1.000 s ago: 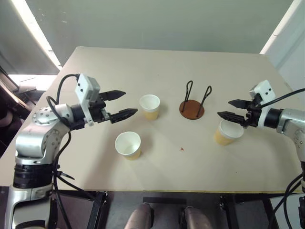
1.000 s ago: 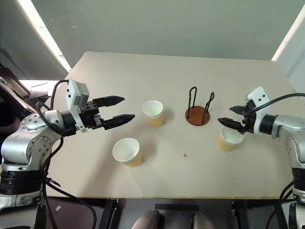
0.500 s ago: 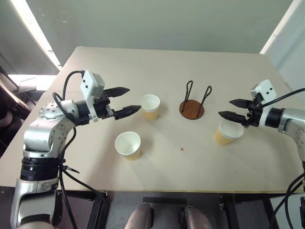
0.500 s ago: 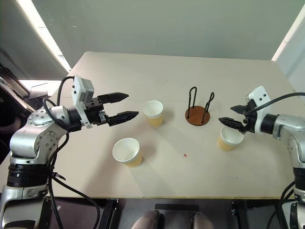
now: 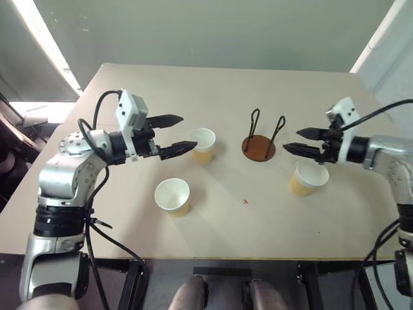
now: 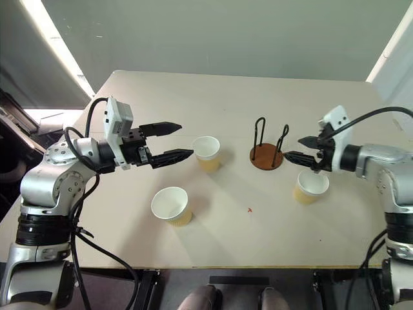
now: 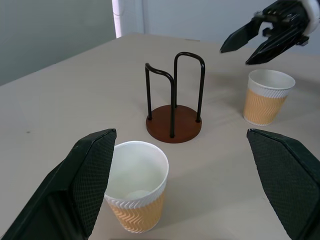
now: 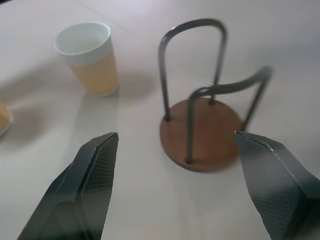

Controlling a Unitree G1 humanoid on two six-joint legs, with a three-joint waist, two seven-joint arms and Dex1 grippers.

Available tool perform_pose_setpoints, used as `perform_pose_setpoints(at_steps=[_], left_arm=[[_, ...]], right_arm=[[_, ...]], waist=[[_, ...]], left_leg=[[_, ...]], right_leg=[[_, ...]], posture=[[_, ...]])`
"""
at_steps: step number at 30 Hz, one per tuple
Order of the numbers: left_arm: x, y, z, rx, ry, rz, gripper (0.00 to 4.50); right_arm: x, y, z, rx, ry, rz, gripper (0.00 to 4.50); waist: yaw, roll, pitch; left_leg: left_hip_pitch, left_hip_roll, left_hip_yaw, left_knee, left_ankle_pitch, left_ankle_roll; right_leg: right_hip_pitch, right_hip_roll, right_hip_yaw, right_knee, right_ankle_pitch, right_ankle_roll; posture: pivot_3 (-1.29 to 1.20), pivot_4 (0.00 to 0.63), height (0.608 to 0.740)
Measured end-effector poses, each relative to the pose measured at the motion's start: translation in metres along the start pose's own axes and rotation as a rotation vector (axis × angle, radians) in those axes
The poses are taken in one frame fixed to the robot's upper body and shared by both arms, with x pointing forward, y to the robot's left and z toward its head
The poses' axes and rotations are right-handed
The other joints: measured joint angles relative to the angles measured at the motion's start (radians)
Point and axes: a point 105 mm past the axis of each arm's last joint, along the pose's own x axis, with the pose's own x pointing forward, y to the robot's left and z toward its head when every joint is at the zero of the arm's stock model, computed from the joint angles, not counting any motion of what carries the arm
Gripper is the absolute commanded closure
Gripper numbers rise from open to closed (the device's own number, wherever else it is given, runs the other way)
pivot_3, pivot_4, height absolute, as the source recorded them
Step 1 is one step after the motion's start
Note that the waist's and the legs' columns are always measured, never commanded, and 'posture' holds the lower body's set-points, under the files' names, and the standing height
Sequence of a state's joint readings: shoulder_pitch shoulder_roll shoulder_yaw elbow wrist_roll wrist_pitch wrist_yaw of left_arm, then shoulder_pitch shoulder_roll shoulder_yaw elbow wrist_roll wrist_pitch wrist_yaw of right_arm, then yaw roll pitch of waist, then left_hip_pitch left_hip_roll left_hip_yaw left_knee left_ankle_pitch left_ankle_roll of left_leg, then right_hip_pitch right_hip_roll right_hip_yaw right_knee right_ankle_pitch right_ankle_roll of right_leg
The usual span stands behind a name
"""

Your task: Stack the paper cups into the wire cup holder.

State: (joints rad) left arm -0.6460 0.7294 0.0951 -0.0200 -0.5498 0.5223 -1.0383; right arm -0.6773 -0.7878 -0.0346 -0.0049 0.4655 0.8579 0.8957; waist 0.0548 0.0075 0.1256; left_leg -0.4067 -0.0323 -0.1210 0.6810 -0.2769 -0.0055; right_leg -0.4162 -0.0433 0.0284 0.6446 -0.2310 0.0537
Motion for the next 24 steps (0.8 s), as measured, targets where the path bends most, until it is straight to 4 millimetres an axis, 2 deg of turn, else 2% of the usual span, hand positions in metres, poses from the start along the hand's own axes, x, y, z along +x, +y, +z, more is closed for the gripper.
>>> perform_pose_setpoints(at_steps=[5,13,22,24], left_arm=[[-0.001,0.001,-0.001,-0.003,0.004,0.003,0.0],[-0.001,0.001,-0.001,-0.001,0.006,0.004,0.0],[-0.001,0.001,-0.001,0.0,0.007,0.006,0.0],[-0.001,0.002,-0.001,0.001,0.008,0.006,0.0]], right_arm=[[0.014,-0.009,-0.013,0.03,0.052,-0.019,0.7],[0.034,-0.023,-0.011,0.013,0.047,-0.066,0.7],[0.044,-0.021,-0.008,0.014,0.034,-0.056,0.7],[0.045,-0.02,-0.004,0.013,0.027,-0.053,1.07]], waist=[[0.004,0.0,0.0],[0.002,0.0,0.0],[0.004,0.0,0.0],[0.004,0.0,0.0]], left_leg=[[-0.001,0.0,0.0,0.0,0.0,0.0],[-0.001,0.0,0.0,0.0,0.0,0.0],[-0.001,0.0,0.0,0.0,0.0,0.0],[-0.001,0.0,0.0,0.0,0.0,0.0]], right_leg=[[0.0,0.0,0.0,0.0,0.0,0.0],[0.0,0.0,0.0,0.0,0.0,0.0],[-0.001,0.0,0.0,0.0,0.0,0.0],[-0.001,0.0,0.0,0.0,0.0,0.0]], posture=[[0.0,0.15,0.74],[0.0,0.15,0.74],[0.0,0.15,0.74],[0.0,0.15,0.74]])
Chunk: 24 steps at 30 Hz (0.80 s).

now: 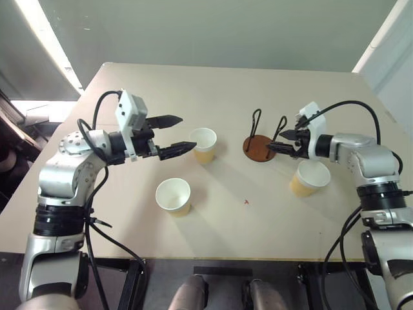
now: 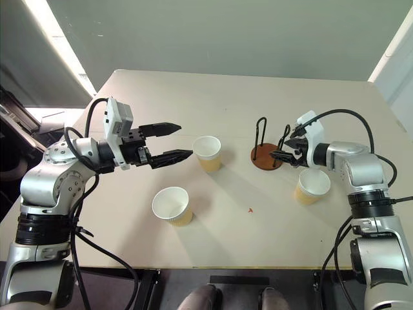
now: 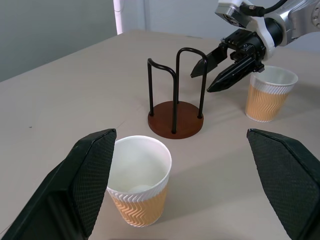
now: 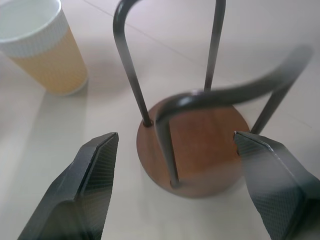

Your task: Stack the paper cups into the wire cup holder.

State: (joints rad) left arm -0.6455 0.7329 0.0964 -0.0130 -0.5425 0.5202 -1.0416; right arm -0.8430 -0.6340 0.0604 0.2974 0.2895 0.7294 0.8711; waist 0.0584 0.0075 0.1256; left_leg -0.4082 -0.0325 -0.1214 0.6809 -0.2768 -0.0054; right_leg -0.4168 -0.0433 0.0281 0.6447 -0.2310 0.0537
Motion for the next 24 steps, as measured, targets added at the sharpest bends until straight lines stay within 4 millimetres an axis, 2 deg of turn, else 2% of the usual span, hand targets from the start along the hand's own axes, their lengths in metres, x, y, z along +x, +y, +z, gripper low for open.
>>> perform_pose_setpoints(at_steps=[2,9,10,15,18,21,24], left_arm=[[0.0,0.0,0.0,0.0,0.001,0.0,0.0],[-0.002,-0.001,-0.003,-0.003,0.011,0.0,0.0],[-0.003,-0.001,-0.003,-0.004,0.014,0.002,0.0],[-0.013,-0.005,-0.005,-0.016,0.062,-0.038,0.0],[-0.022,-0.008,-0.004,-0.041,0.107,-0.083,0.0],[-0.029,-0.012,-0.001,-0.07,0.133,-0.13,0.0],[-0.033,-0.017,0.007,-0.083,0.139,-0.184,0.0]], right_arm=[[0.001,0.001,0.002,-0.001,-0.006,0.003,1.63],[0.008,0.006,0.01,0.033,-0.028,0.015,4.24],[0.009,0.007,0.01,0.036,-0.031,0.018,4.47],[0.009,0.009,0.012,0.037,-0.04,0.028,4.47],[0.002,0.016,0.02,-0.016,-0.05,0.07,4.47],[-0.012,0.028,0.037,-0.128,-0.065,0.131,4.47],[-0.027,0.05,0.05,-0.215,-0.07,0.226,4.47]], waist=[[0.0,0.0,0.0],[-0.001,0.0,0.0],[0.0,0.0,0.0],[-0.001,0.0,0.0],[-0.001,0.0,0.0],[0.0,0.0,0.0],[-0.001,0.0,0.0]], left_leg=[[0.0,0.0,0.0,0.0,0.0,0.0],[0.0,0.0,0.0,0.0,0.0,0.0],[0.0,0.0,0.0,0.0,0.0,0.0],[0.0,0.0,0.0,-0.001,0.0,0.0],[-0.001,0.0,0.0,-0.001,0.0,0.0],[-0.002,0.0,-0.001,-0.001,0.0,0.0],[-0.002,0.0,-0.001,-0.001,0.0,0.0]], right_leg=[[0.0,0.0,0.0,0.0,0.0,0.0],[0.0,0.0,0.0,0.0,0.0,0.0],[0.0,0.0,0.0,0.0,0.0,0.0],[-0.001,0.0,0.0,0.0,0.0,0.0],[-0.002,0.0,0.0,0.0,0.0,0.0],[-0.002,0.0,-0.001,-0.001,0.0,0.0],[-0.002,0.0,-0.001,-0.002,0.0,0.0]], posture=[[0.0,0.15,0.74],[0.0,0.15,0.74],[0.0,0.15,0.74],[0.0,0.15,0.74],[0.0,0.15,0.74],[0.0,0.15,0.74],[0.0,0.15,0.74]])
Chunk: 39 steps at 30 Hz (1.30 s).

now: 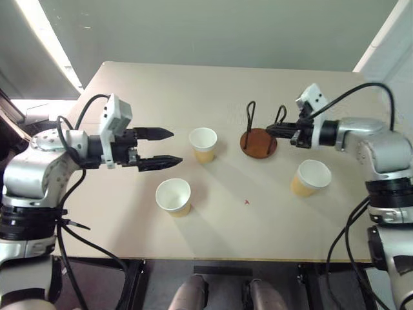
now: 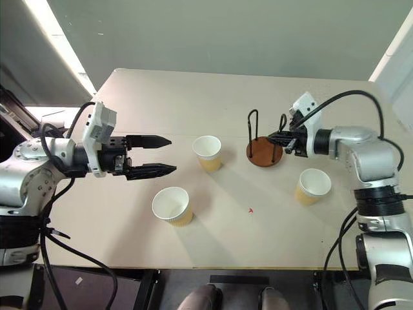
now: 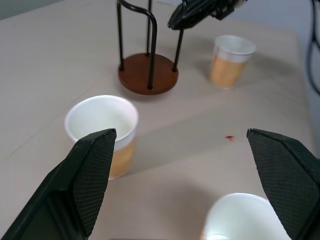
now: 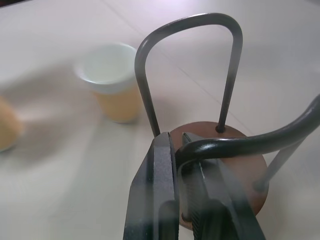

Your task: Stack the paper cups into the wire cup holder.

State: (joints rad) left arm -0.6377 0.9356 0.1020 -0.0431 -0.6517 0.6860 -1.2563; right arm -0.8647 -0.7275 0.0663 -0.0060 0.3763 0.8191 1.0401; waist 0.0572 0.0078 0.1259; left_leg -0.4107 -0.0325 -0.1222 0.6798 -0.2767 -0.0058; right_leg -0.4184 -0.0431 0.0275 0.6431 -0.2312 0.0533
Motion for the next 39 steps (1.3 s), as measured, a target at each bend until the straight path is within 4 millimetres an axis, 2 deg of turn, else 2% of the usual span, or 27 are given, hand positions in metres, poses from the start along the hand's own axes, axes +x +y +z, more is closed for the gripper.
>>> perform_pose_setpoints(at_steps=[3,7,10,16,21,25,26,29,30,34,39], left_arm=[[-0.002,-0.011,0.007,-0.007,0.009,-0.071,0.0],[-0.001,-0.027,0.014,-0.009,0.021,-0.172,0.0],[-0.002,-0.036,0.017,0.001,0.045,-0.224,0.0],[0.0,-0.04,0.013,-0.004,0.068,-0.255,0.0],[0.0,-0.039,0.013,-0.004,0.068,-0.252,0.0],[0.001,-0.039,0.013,0.006,0.071,-0.246,0.0],[0.0,-0.038,0.013,0.008,0.073,-0.243,0.0],[0.0,-0.038,0.013,0.013,0.074,-0.238,0.0],[0.001,-0.038,0.013,0.016,0.074,-0.237,0.0],[0.002,-0.037,0.013,0.023,0.066,-0.239,0.0],[0.005,-0.037,0.013,0.027,0.056,-0.241,0.0]], right_arm=[[-0.005,0.026,0.005,-0.048,0.031,0.108,4.47],[-0.007,0.06,-0.005,-0.061,0.092,0.24,4.47],[-0.005,0.078,-0.015,-0.058,0.128,0.301,4.47],[0.0,0.087,-0.026,-0.056,0.16,0.337,4.47],[0.002,0.086,-0.042,-0.052,0.207,0.34,4.47],[0.002,0.084,-0.048,-0.115,0.235,0.346,4.47],[0.002,0.082,-0.05,-0.126,0.245,0.345,3.84],[0.002,0.081,-0.071,-0.083,0.313,0.349,2.96],[0.003,0.081,-0.077,-0.064,0.329,0.354,2.53],[0.003,0.08,-0.077,-0.07,0.327,0.34,1.13],[-0.01,0.08,-0.055,-0.092,0.274,0.315,1.13]], waist=[[-0.002,0.0,0.0],[-0.002,0.0,0.0],[-0.005,0.0,0.0],[-0.006,0.0,0.0],[-0.007,0.0,0.0],[-0.008,0.0,0.0],[-0.008,-0.001,0.0],[-0.008,-0.001,-0.001],[-0.008,-0.001,0.0],[-0.009,-0.001,0.0],[-0.009,-0.001,0.0]], left_leg=[[0.0,0.0,0.0,0.0,0.0,0.0],[0.0,0.0,0.0,0.0,0.0,0.0],[0.001,0.0,0.0,0.0,0.0,0.0],[0.002,0.001,0.0,0.001,0.0,0.0],[0.002,0.001,0.0,0.001,0.0,0.0],[0.003,0.001,0.0,0.0,0.0,0.0],[0.003,0.001,0.0,0.0,0.0,0.0],[0.004,0.001,0.0,0.0,0.0,0.0],[0.004,0.001,0.0,0.0,0.0,0.0],[0.003,0.001,0.0,0.0,0.0,0.0],[0.003,0.001,0.0,0.0,0.0,0.0]], right_leg=[[0.0,0.0,0.0,0.0,0.0,0.0],[0.0,0.0,0.0,0.0,0.0,0.0],[0.0,0.0,0.001,-0.001,0.0,0.0],[0.001,0.0,0.001,-0.002,0.0,0.0],[0.001,0.0,0.001,-0.001,0.0,0.0],[0.001,0.0,0.001,-0.001,0.0,0.0],[0.002,0.0,0.001,-0.001,0.0,0.0],[0.003,0.0,0.001,-0.001,0.0,0.0],[0.002,0.0,0.001,0.0,0.0,0.0],[0.002,0.0,0.001,0.0,0.0,0.0],[0.002,0.0,0.001,0.0,0.0,0.0]], posture=[[0.0,0.15,0.74],[0.0,0.15,0.74],[0.0,0.15,0.74],[0.0,0.15,0.74],[0.0,0.15,0.74],[0.0,0.15,0.74],[0.0,0.15,0.74],[0.0,0.15,0.74],[0.0,0.15,0.74],[0.0,0.15,0.74],[0.0,0.15,0.74]])
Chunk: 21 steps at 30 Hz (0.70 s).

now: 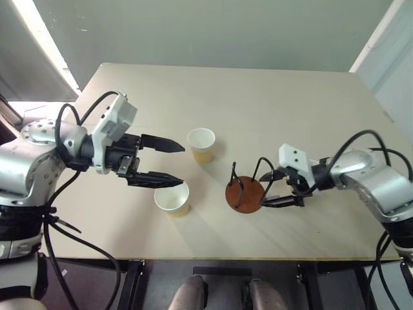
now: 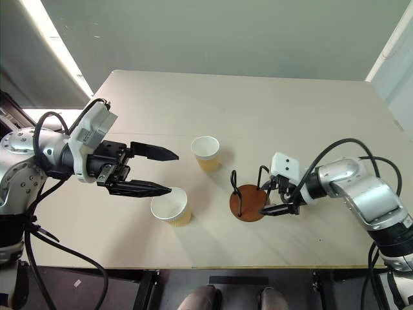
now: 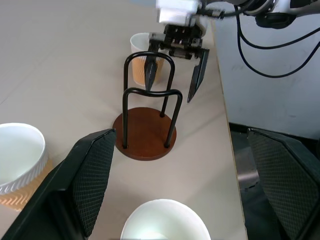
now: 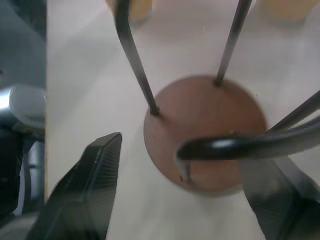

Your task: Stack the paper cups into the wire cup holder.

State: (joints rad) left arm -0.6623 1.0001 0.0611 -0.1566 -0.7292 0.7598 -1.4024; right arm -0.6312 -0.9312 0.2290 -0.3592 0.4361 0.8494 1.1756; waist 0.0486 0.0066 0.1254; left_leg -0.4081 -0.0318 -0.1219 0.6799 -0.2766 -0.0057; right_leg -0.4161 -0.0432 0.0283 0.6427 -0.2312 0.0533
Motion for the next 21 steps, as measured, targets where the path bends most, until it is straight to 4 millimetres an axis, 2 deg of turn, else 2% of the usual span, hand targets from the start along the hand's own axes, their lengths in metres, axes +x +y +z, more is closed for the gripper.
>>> perform_pose_setpoints(at_steps=[6,11,17,21], left_arm=[[0.003,0.001,0.0,0.012,-0.011,0.002,0.0],[0.005,0.001,0.0,0.014,-0.02,-0.004,0.0],[0.005,0.001,0.001,0.021,-0.022,-0.006,0.0],[0.007,-0.003,0.003,0.044,-0.019,-0.019,0.0]], right_arm=[[-0.03,0.004,0.009,-0.048,0.044,-0.042,1.13],[-0.051,-0.003,0.014,-0.109,0.095,-0.106,1.13],[-0.065,-0.019,-0.007,-0.14,0.204,-0.179,1.13],[-0.061,-0.022,-0.027,-0.153,0.282,-0.165,1.13]], waist=[[0.0,0.0,0.0],[0.0,0.0,0.0],[0.001,0.0,0.0],[0.0,0.0,0.0]], left_leg=[[0.0,0.0,0.0,0.0,0.0,0.0],[0.0,0.0,0.0,0.0,0.0,0.0],[0.0,0.0,0.0,0.0,0.0,0.0],[0.0,0.0,0.0,0.0,0.0,0.0]], right_leg=[[0.0,0.0,0.0,0.0,0.0,0.0],[0.0,0.0,0.0,0.0,0.0,0.0],[0.0,0.0,0.0,0.0,0.0,0.0],[0.0,0.0,0.0,0.0,0.0,0.0]], posture=[[0.0,0.15,0.74],[0.0,0.15,0.74],[0.0,0.15,0.74],[0.0,0.15,0.74]])
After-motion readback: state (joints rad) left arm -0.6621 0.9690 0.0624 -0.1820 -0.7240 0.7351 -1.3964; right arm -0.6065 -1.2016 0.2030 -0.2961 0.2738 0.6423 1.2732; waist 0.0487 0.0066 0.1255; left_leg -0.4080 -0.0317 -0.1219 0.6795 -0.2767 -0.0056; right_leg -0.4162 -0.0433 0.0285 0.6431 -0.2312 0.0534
